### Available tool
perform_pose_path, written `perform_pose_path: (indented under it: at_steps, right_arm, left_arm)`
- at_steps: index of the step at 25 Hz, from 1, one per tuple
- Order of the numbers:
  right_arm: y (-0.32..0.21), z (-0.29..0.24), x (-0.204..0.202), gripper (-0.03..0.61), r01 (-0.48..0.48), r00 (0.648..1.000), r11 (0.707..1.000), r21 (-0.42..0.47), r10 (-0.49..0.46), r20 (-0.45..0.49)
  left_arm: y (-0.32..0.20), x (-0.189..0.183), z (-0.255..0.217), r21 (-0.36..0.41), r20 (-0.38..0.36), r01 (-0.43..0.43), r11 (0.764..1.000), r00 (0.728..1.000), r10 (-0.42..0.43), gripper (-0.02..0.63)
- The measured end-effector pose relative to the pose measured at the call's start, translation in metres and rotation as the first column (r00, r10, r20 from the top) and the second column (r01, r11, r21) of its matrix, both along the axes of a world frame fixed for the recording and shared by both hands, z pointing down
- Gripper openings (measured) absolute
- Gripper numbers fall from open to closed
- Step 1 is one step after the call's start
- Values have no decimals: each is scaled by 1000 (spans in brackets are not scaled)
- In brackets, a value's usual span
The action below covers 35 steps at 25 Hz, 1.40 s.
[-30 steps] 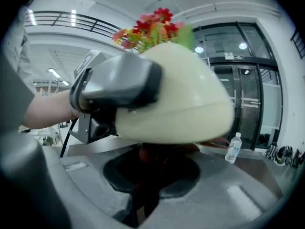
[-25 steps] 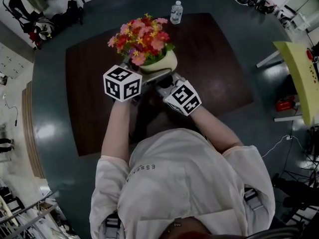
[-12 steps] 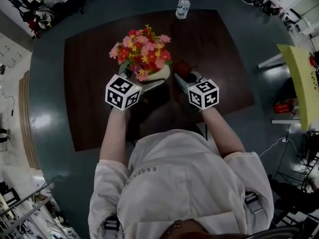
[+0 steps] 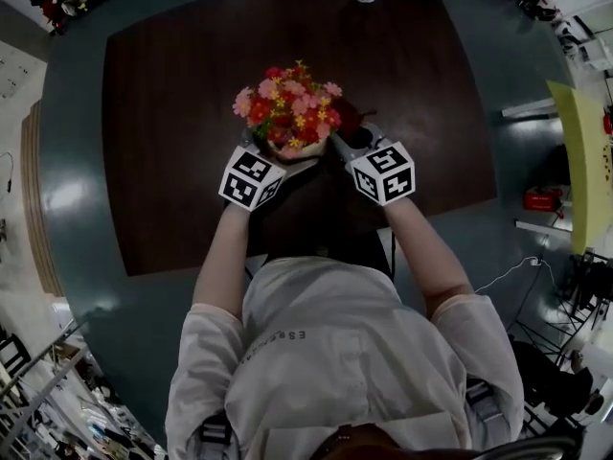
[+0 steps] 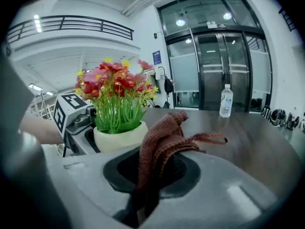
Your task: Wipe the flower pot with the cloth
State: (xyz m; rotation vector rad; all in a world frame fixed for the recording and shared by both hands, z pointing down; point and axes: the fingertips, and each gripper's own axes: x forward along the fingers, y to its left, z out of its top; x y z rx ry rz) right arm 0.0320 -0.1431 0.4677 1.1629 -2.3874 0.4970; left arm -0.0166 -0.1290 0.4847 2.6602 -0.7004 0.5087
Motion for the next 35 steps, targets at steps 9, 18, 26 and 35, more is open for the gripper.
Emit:
perform_pose_path:
  at_steps: [9, 18, 26, 35]
  right_arm:
    - [12, 52, -5, 52, 7, 1000, 995, -97, -6, 11]
    - [25, 58, 8, 51, -85, 980, 983, -165, 112, 166]
    - [20, 62, 0, 52, -87, 985, 985, -150, 107, 133]
    - [39, 41, 24, 52, -170, 976, 977, -127, 185, 112]
  left_arm:
    - [10, -7, 62, 18, 142, -17, 1000, 990, 14, 600]
    - [15, 5, 79, 59, 198, -47, 997, 980, 34, 600]
    - [9, -12, 82, 63, 219, 1, 998, 976, -15, 630]
    - [36, -87, 38, 97, 101, 310, 946, 942, -320, 629]
